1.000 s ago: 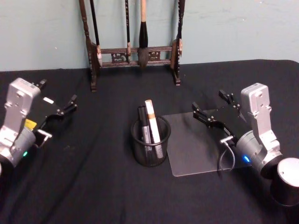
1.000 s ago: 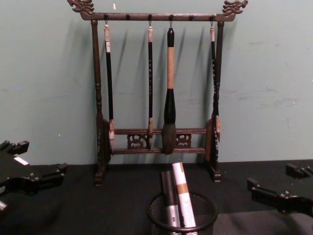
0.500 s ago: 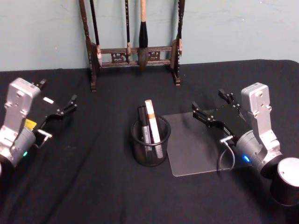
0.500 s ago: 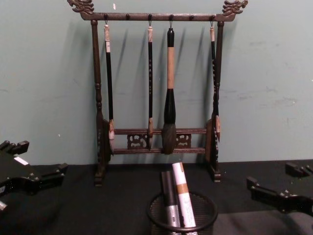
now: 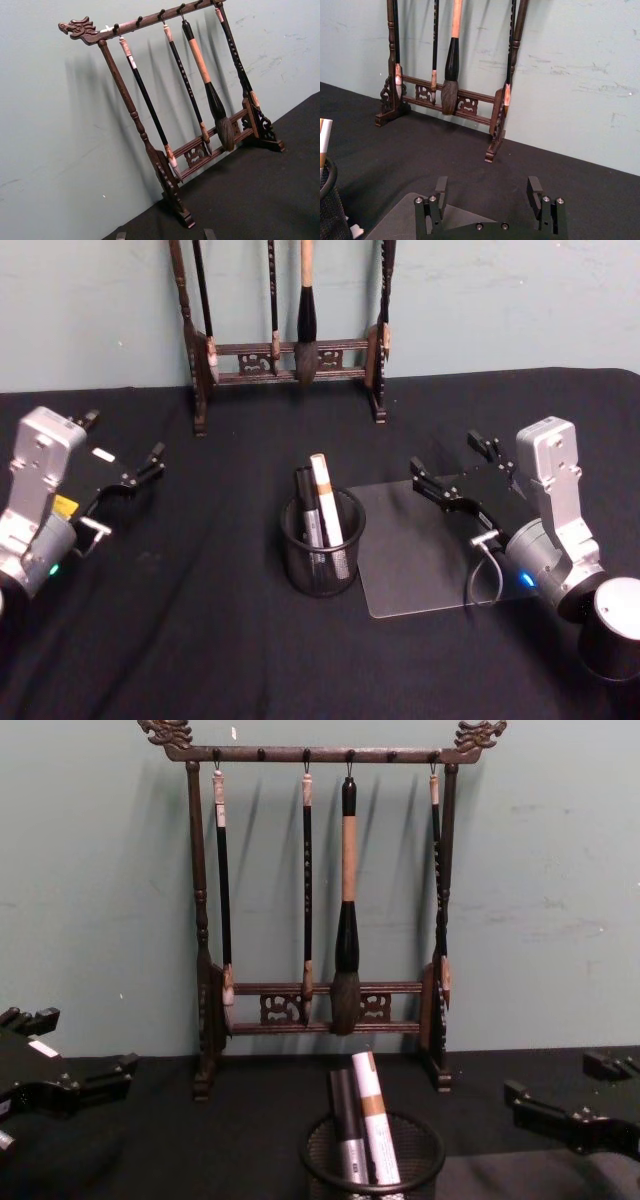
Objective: Pick up the water-based marker from the table and place it into the pen holder.
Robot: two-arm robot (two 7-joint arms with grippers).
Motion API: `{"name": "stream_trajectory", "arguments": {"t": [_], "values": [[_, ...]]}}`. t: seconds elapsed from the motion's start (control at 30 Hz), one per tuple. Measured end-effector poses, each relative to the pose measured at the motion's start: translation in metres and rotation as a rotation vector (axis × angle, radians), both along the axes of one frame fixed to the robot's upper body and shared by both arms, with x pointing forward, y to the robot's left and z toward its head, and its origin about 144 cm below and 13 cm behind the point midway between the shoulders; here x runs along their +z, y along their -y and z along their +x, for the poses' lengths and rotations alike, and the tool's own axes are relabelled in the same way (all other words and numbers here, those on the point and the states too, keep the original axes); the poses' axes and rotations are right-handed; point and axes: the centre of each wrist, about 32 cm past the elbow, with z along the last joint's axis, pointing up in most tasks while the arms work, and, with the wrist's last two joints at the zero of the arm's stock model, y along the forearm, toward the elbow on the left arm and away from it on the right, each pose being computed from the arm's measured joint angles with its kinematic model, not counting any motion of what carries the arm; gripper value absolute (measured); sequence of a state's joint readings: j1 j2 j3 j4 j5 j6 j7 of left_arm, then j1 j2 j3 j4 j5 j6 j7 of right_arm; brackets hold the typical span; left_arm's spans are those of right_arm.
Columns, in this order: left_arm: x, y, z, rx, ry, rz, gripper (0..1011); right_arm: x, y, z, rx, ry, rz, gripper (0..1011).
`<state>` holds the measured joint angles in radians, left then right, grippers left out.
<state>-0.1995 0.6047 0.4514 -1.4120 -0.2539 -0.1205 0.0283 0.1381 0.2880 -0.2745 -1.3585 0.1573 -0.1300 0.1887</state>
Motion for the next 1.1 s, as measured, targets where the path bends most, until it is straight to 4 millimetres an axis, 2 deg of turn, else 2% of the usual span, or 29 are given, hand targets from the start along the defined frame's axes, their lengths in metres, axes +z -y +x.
{"name": "stream_trajectory", "arguments": {"t": [1.1], "values": [[0.0000, 0.0000, 0.0000, 0.000, 0.000, 0.000, 1001, 0.0000, 0.0000, 0.0000, 0.000, 0.000, 0.000, 1000]]}}
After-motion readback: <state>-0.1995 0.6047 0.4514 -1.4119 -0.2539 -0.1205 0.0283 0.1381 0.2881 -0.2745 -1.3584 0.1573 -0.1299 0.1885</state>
